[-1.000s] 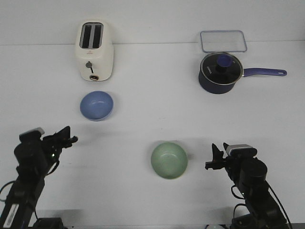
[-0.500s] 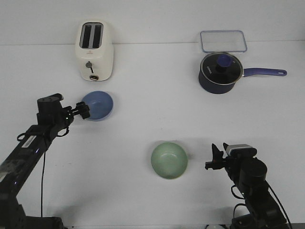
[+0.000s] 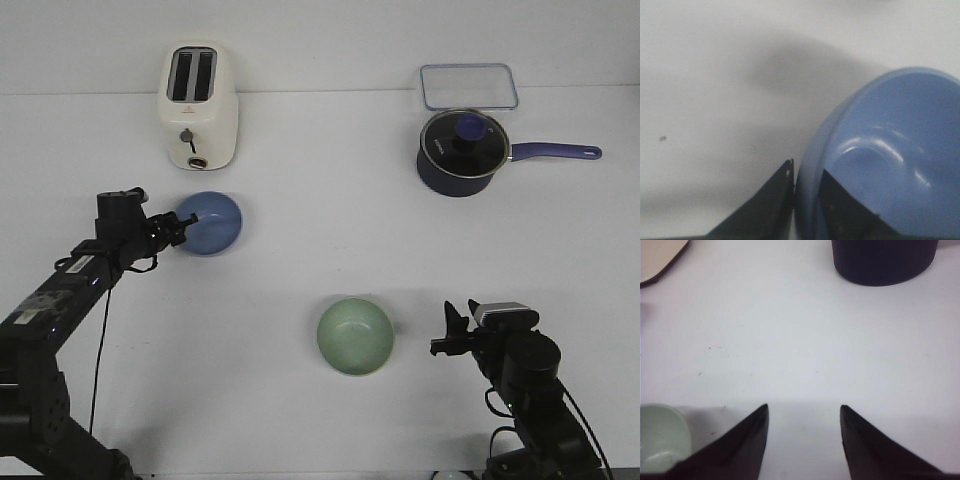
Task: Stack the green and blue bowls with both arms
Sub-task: 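Reach the left gripper to the light blue bowl rim and grasp it, then lift the blue bowl and lower it into the green bowl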
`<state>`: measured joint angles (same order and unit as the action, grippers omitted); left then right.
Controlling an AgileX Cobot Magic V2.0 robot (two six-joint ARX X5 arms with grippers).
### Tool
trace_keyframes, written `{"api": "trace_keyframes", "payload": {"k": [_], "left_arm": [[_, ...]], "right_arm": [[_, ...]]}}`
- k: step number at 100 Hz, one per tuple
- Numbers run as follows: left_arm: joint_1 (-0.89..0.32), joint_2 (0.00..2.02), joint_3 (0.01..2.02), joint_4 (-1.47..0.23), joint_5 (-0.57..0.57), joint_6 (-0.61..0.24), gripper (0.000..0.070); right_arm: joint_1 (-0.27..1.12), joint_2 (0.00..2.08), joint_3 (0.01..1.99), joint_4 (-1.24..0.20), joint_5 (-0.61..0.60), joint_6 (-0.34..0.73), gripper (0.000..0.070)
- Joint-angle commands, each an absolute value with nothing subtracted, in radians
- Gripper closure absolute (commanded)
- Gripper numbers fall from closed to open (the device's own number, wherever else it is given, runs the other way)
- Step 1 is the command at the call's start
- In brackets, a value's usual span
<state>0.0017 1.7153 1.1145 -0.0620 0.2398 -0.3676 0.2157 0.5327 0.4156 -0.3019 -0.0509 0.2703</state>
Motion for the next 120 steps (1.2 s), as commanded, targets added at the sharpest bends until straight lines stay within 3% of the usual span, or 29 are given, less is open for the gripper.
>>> {"api": "trace_keyframes", "payload": {"k": [1, 32, 58, 86, 114, 120], "left_arm": [[-0.003, 1.699, 1.139, -0.059, 0.292, -0.374, 0.0688], [-0.087, 1.497, 1.139, -0.144, 0.461, -0.361, 0.0688], [-0.319, 1.373, 1.138, -0.308, 0.492, -0.269, 0.0688], [-0.588, 1.439, 1.137, -0.299, 0.472, -0.220, 0.0687], [-0.694, 1.560, 1.137, -0.214, 0.461, -0.229, 0.0681], [-0.704, 1.575, 1.137, -0.200, 0.463, -0.230, 0.0614]], "right_arm": [[0.218, 0.538, 0.413, -0.292, -0.052, 0.283, 0.0401], [0.218, 0.538, 0.413, -0.292, -0.052, 0.283, 0.0401], [0.218, 0.538, 0.413, -0.292, -0.052, 0.283, 0.0401], [0.219, 0.538, 0.413, -0.294, -0.053, 0.283, 0.0401], [0.218, 0.538, 0.413, -0.301, -0.053, 0.283, 0.0401], [0.218, 0.538, 0.413, -0.300, -0.053, 0.283, 0.0401]]}}
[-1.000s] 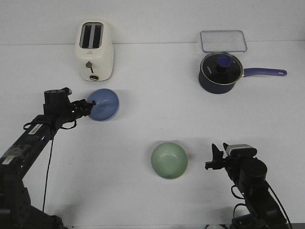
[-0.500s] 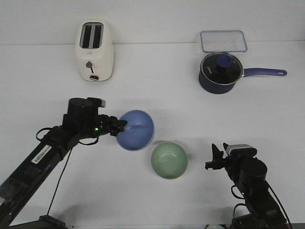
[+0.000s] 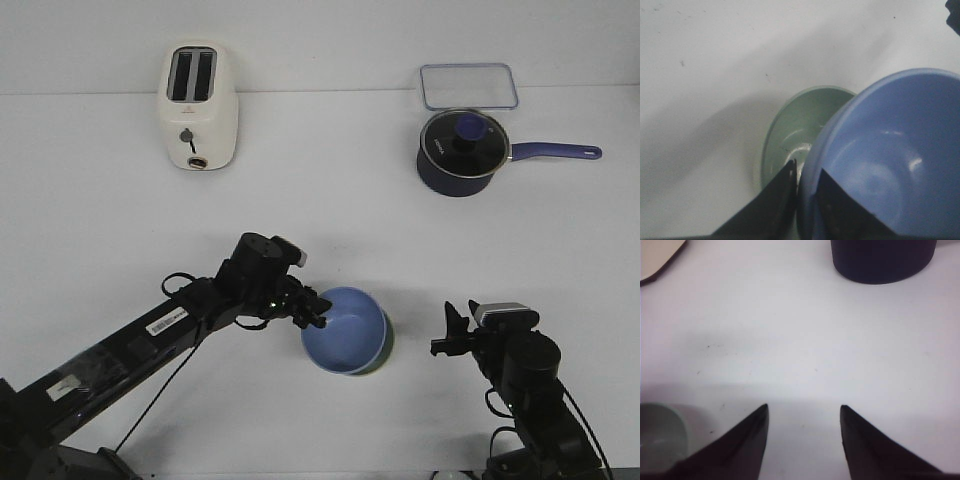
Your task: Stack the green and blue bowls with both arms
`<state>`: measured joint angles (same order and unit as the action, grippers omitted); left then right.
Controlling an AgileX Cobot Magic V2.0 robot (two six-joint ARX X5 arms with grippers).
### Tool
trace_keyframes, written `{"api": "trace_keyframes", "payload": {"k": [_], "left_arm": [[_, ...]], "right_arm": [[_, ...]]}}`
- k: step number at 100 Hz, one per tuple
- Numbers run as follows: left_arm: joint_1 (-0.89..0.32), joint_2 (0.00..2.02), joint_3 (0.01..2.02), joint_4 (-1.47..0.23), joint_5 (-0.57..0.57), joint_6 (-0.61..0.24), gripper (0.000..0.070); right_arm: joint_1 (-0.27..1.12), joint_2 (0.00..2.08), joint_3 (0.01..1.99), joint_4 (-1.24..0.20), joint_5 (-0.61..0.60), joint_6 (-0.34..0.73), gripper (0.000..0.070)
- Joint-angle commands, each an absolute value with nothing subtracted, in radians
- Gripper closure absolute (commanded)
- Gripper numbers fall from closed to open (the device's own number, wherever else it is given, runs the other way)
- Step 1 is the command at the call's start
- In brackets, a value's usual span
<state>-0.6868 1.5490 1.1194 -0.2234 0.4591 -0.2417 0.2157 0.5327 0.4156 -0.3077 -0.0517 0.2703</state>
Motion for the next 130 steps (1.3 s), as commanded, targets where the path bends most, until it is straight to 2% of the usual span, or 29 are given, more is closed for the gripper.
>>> {"api": "trace_keyframes", "payload": {"k": [1, 8, 12, 34, 42, 47, 51, 56, 58, 67, 74, 93, 110, 130], "left_arm": [[-0.705, 1.576, 1.137, -0.199, 0.465, -0.230, 0.0593], [-0.707, 1.577, 1.138, -0.182, 0.474, -0.237, 0.0435], [-0.708, 1.574, 1.138, -0.176, 0.477, -0.241, 0.0386], [-0.623, 1.484, 1.138, -0.221, 0.472, -0.221, 0.0384], [-0.562, 1.420, 1.138, -0.244, 0.444, -0.210, 0.0411], [-0.518, 1.373, 1.138, -0.261, 0.405, -0.197, 0.0433], [-0.482, 1.334, 1.138, -0.274, 0.363, -0.178, 0.0511], [-0.441, 1.283, 1.138, -0.300, 0.292, -0.136, 0.0658], [-0.426, 1.263, 1.138, -0.313, 0.257, -0.115, 0.0700], [-0.371, 1.182, 1.132, -0.367, 0.089, -0.057, 0.0687], [-0.338, 1.108, 1.085, -0.352, 0.031, -0.033, 0.0686], [-0.262, 0.781, 0.723, -0.039, -0.069, -0.033, 0.0687], [-0.232, 0.580, 0.445, 0.257, -0.080, -0.035, 0.0688], [-0.226, 0.536, 0.419, 0.248, -0.080, -0.042, 0.0685]], "right_arm": [[0.219, 0.538, 0.413, -0.300, -0.053, 0.283, 0.0401], [0.218, 0.538, 0.413, -0.300, -0.053, 0.283, 0.0401], [0.218, 0.538, 0.413, -0.300, -0.053, 0.283, 0.0401], [0.218, 0.538, 0.413, -0.300, -0.052, 0.283, 0.0401], [0.218, 0.537, 0.413, -0.300, -0.052, 0.283, 0.0404], [0.218, 0.537, 0.413, -0.299, -0.052, 0.283, 0.0445], [0.218, 0.535, 0.413, -0.299, -0.051, 0.283, 0.0525], [0.218, 0.528, 0.413, -0.299, -0.051, 0.287, 0.0700], [0.218, 0.522, 0.413, -0.299, -0.051, 0.288, 0.0700], [0.218, 0.485, 0.413, -0.293, -0.021, 0.287, 0.0699], [0.218, 0.424, 0.411, -0.277, 0.007, 0.283, 0.0699], [0.218, 0.191, 0.379, -0.256, 0.041, 0.192, 0.0699], [0.218, 0.138, 0.365, -0.250, 0.125, 0.193, 0.0699], [0.218, 0.138, 0.365, -0.253, 0.131, 0.193, 0.0699]]}}
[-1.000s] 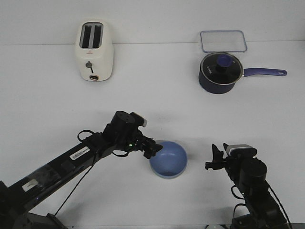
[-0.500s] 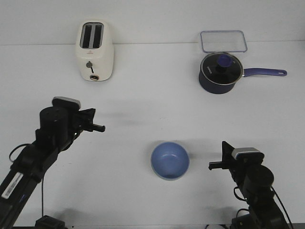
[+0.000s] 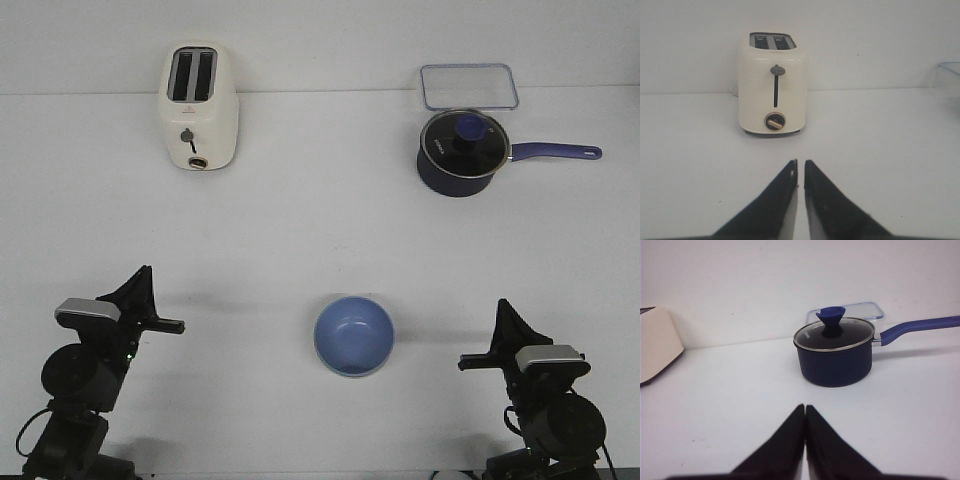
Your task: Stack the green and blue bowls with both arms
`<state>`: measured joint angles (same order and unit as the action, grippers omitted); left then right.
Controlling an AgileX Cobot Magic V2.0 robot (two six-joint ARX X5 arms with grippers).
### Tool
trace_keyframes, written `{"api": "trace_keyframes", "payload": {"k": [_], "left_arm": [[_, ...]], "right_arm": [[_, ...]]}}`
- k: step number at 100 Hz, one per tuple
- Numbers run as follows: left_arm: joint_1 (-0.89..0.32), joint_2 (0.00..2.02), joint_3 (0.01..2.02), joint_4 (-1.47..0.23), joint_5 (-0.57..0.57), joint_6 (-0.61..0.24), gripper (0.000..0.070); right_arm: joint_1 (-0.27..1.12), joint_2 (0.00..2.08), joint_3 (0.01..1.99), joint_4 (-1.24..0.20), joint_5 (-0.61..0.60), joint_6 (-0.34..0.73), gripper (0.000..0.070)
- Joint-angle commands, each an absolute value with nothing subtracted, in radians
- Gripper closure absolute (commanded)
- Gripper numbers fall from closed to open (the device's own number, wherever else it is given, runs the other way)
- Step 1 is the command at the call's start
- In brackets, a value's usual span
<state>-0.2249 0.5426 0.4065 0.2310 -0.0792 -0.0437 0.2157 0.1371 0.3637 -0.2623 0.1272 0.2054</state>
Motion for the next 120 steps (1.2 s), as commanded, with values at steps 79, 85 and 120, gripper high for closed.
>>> {"api": "trace_keyframes", "payload": {"k": [79, 85, 120], "left_arm": [[-0.216, 0.440, 0.388, 0.242, -0.080, -0.042, 0.0685], [-0.187, 0.395, 0.342, 0.270, -0.077, -0.067, 0.0686], [-0.032, 0.019, 0.062, 0.151, 0.031, -0.138, 0.0687]], "right_arm": [[0.218, 0.138, 0.365, -0.253, 0.132, 0.193, 0.0699], [0.218, 0.138, 0.365, -0.253, 0.132, 0.193, 0.0699], [0.218, 0.138, 0.365, -0.253, 0.132, 0.193, 0.0699]]}}
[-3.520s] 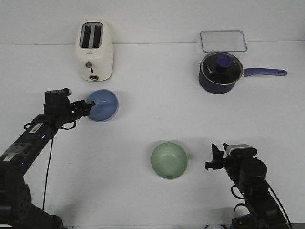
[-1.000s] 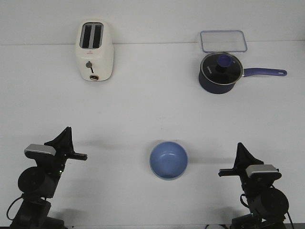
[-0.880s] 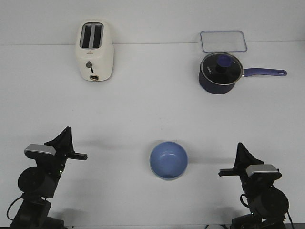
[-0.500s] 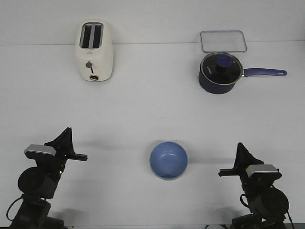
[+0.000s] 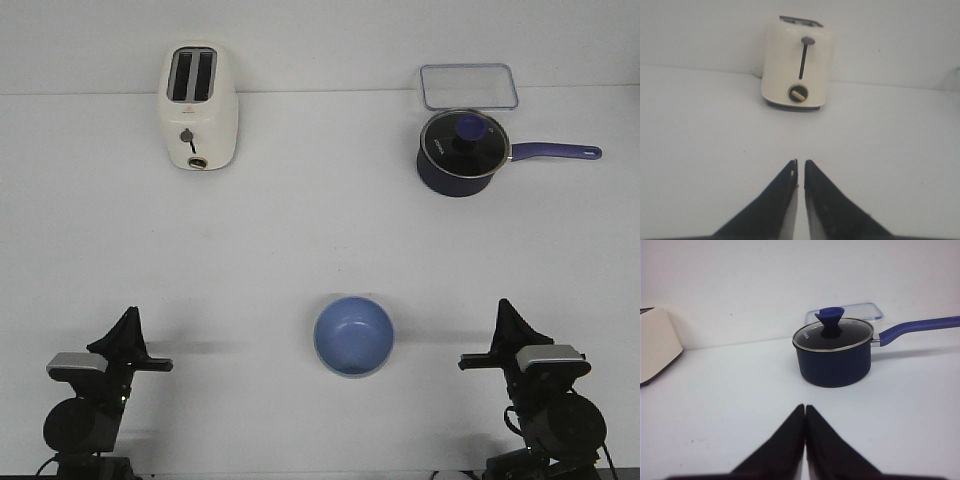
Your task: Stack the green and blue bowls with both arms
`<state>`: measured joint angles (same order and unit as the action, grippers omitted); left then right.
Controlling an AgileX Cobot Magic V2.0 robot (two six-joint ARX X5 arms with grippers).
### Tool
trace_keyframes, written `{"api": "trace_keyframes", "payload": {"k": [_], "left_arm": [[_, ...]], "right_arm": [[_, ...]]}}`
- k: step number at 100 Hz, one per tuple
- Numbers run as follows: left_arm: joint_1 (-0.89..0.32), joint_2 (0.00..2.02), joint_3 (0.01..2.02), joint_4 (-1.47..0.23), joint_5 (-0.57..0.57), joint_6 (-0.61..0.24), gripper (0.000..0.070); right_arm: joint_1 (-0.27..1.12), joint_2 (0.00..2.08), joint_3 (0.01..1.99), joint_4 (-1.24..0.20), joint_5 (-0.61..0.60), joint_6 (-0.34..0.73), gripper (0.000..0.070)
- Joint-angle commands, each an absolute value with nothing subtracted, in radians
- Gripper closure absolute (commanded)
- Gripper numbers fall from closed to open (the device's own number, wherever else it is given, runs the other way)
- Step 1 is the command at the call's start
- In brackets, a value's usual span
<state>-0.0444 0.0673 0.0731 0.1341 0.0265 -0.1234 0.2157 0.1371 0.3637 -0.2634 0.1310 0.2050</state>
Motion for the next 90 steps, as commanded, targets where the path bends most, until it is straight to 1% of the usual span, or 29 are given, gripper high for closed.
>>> {"api": "trace_keyframes", "payload": {"k": [1, 14, 28, 90], "left_arm": [[-0.030, 0.011, 0.058, 0.151, 0.031, -0.138, 0.0687], [-0.018, 0.003, 0.015, 0.183, 0.034, -0.136, 0.0686], [-0.018, 0.003, 0.014, 0.166, 0.034, -0.115, 0.0685], [-0.018, 0.003, 0.014, 0.165, 0.034, -0.117, 0.0686]], "right_arm": [[0.218, 0.138, 0.365, -0.253, 0.132, 0.193, 0.0699], [0.218, 0.138, 0.365, -0.253, 0.132, 0.193, 0.0699], [0.218, 0.138, 0.365, -0.245, 0.132, 0.193, 0.0699], [0.218, 0.138, 0.365, -0.231, 0.132, 0.193, 0.0699]]}}
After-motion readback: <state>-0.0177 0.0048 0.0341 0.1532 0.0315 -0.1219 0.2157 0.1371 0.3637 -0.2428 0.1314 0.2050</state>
